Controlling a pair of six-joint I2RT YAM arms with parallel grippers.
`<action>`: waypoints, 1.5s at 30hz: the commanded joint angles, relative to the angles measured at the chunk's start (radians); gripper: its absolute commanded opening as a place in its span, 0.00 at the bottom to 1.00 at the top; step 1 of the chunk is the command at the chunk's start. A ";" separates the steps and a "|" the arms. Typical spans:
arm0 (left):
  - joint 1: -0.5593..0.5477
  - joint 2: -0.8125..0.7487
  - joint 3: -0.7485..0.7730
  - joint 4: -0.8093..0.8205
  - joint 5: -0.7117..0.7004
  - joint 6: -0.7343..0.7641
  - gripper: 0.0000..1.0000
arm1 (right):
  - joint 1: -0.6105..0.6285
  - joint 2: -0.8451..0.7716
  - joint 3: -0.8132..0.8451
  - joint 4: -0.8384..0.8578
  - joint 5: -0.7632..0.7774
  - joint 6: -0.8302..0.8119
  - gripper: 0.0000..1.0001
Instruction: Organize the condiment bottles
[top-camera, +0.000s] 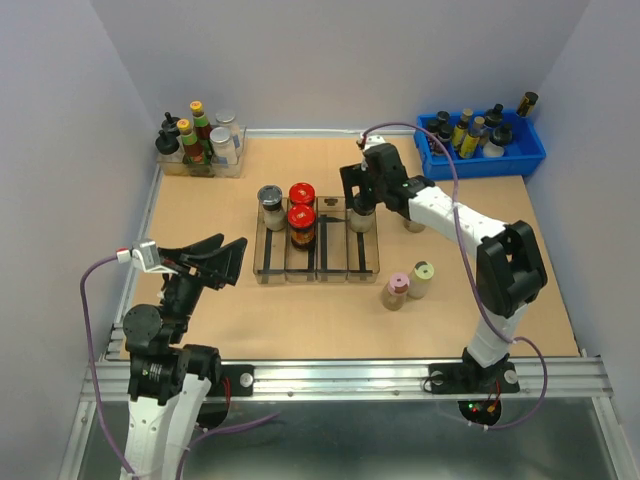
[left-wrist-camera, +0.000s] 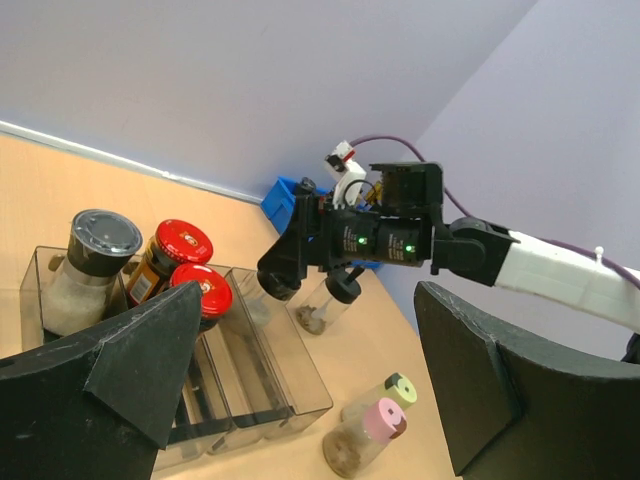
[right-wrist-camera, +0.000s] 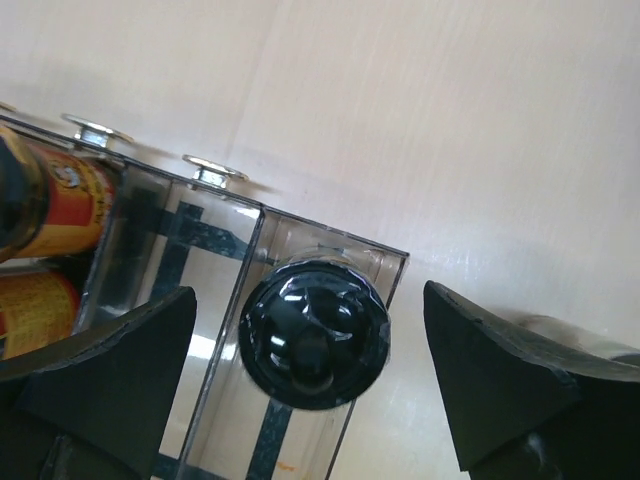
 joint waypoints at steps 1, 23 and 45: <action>-0.001 0.022 0.015 0.057 0.015 0.018 0.99 | 0.009 -0.181 -0.015 0.066 0.038 0.034 1.00; 0.001 0.057 0.008 0.101 0.038 0.015 0.99 | -0.201 -0.212 -0.187 0.065 0.357 0.117 1.00; -0.001 0.010 0.005 0.060 0.020 0.021 0.99 | -0.275 -0.155 -0.247 0.072 0.207 0.201 0.36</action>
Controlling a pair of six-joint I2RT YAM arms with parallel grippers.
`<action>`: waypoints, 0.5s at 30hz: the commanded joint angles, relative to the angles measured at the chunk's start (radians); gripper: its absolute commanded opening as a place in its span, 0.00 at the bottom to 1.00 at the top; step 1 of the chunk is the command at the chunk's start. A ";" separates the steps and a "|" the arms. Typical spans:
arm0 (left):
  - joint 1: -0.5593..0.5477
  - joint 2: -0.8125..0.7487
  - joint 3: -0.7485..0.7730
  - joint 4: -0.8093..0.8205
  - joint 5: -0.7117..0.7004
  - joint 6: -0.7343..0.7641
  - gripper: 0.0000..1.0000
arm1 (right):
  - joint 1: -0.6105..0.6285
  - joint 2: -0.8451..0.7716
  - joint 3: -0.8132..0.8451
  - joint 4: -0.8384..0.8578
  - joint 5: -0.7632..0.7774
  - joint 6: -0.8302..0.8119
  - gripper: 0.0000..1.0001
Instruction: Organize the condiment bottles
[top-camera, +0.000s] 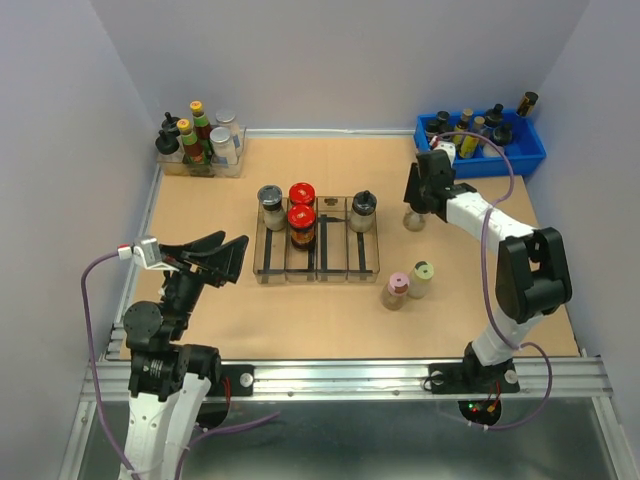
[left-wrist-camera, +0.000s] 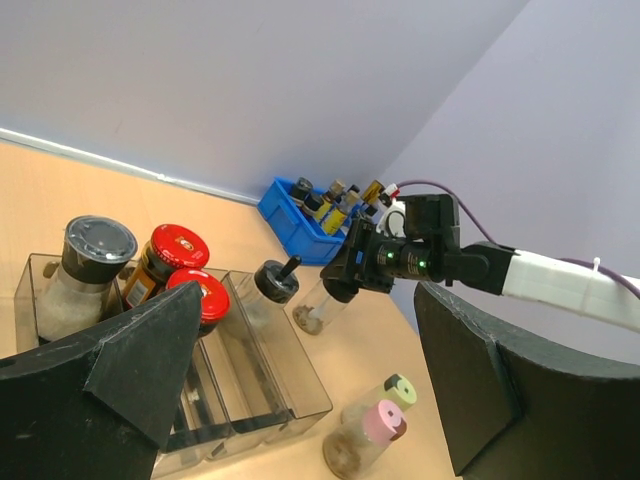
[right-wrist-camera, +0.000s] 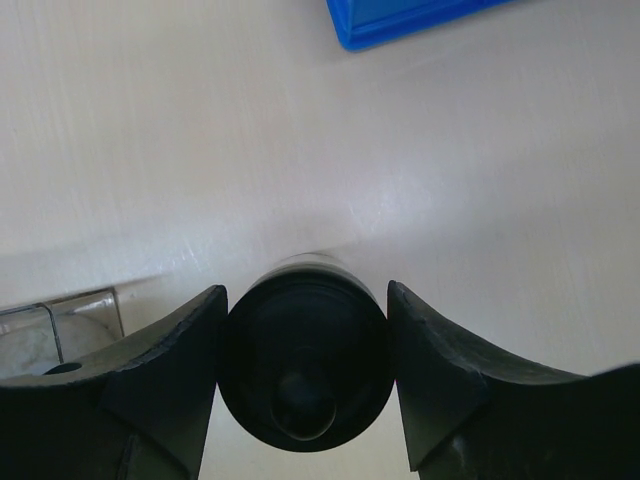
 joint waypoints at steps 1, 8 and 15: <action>-0.001 -0.023 0.005 0.020 0.004 0.018 0.99 | -0.011 -0.056 -0.039 0.034 0.000 0.026 0.31; -0.001 -0.024 0.010 0.017 0.001 0.022 0.99 | -0.009 -0.273 -0.061 0.024 -0.041 0.042 0.01; -0.001 -0.032 0.004 0.015 -0.006 0.019 0.99 | -0.009 -0.448 -0.133 0.004 -0.384 0.052 0.00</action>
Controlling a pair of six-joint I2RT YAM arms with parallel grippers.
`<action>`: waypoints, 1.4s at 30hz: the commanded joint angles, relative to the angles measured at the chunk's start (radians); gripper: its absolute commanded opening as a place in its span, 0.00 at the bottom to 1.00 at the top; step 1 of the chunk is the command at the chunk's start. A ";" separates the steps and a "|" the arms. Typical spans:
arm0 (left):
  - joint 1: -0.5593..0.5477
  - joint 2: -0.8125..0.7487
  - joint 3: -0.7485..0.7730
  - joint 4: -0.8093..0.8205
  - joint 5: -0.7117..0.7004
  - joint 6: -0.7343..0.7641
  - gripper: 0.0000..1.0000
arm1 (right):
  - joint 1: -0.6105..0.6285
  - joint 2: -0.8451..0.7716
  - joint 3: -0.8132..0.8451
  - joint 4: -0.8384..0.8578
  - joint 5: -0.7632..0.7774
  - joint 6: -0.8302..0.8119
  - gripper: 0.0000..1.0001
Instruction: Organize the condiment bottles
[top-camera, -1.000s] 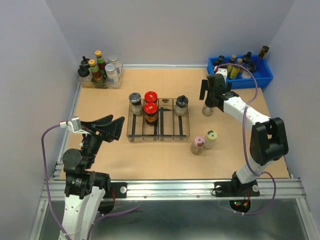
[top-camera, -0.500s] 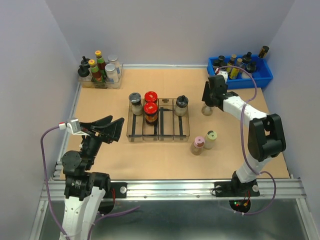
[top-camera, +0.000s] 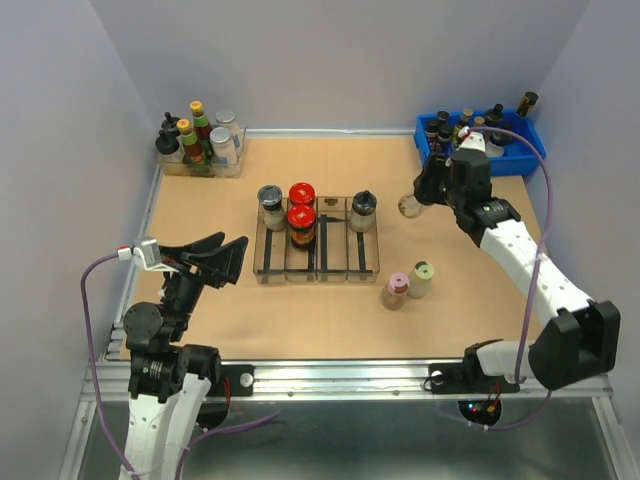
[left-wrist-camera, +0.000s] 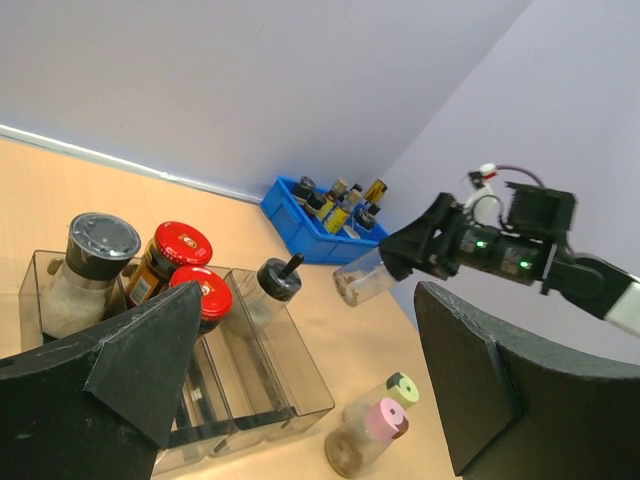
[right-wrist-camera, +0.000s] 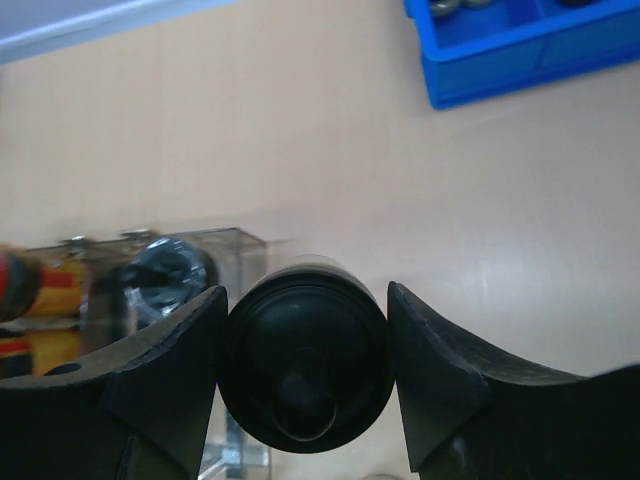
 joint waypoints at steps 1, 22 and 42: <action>-0.001 -0.018 0.004 0.034 -0.001 0.015 0.99 | -0.004 -0.081 -0.044 0.032 -0.265 0.013 0.00; 0.001 -0.024 0.001 0.037 0.004 0.012 0.99 | 0.295 0.006 0.002 0.017 -0.225 -0.056 0.00; 0.001 -0.001 -0.013 0.063 0.008 0.005 0.99 | 0.372 0.220 0.061 0.113 -0.012 -0.131 0.01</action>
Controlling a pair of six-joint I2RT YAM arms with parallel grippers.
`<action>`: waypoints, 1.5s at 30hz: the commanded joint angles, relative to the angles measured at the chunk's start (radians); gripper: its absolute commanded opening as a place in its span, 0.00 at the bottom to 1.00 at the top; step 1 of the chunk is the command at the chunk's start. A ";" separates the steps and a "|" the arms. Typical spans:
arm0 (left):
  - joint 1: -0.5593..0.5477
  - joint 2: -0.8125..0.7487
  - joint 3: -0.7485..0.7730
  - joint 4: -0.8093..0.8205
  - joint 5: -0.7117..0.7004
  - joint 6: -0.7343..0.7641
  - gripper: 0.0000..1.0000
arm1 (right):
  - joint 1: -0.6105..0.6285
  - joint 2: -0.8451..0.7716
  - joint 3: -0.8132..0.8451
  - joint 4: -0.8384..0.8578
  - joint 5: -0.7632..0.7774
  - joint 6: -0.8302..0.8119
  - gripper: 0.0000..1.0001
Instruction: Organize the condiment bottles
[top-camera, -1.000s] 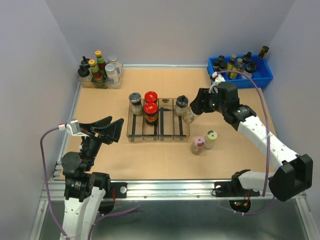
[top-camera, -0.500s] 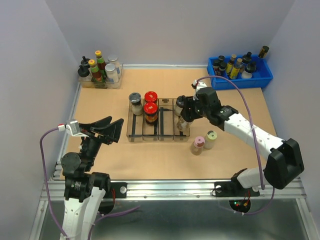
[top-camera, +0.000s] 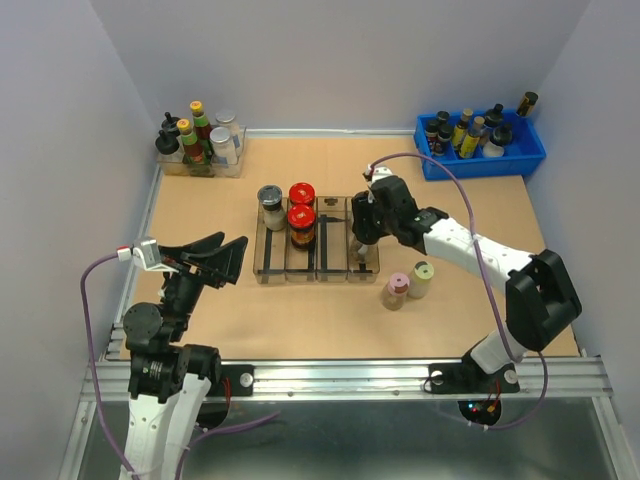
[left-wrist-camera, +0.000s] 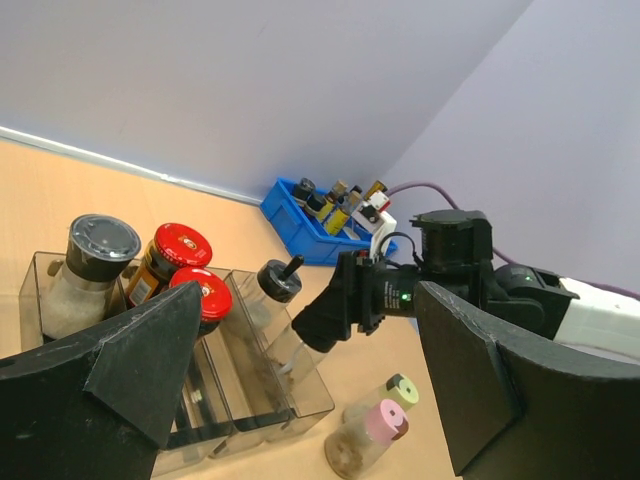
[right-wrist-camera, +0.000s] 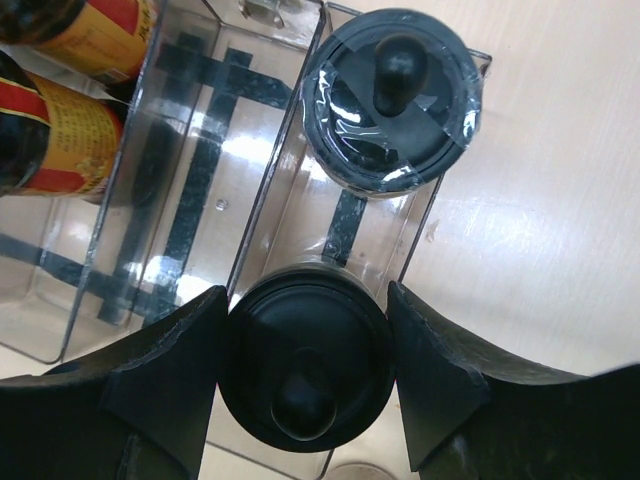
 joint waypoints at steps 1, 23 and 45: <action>-0.001 -0.002 -0.014 0.059 0.011 0.005 0.99 | 0.032 0.014 0.074 0.113 0.082 -0.031 0.00; -0.001 -0.019 -0.019 0.033 0.003 0.002 0.99 | 0.110 0.052 0.039 0.182 0.326 -0.042 0.88; -0.001 -0.007 -0.017 0.045 0.006 -0.010 0.99 | 0.110 -0.440 -0.212 -0.132 0.294 0.123 0.99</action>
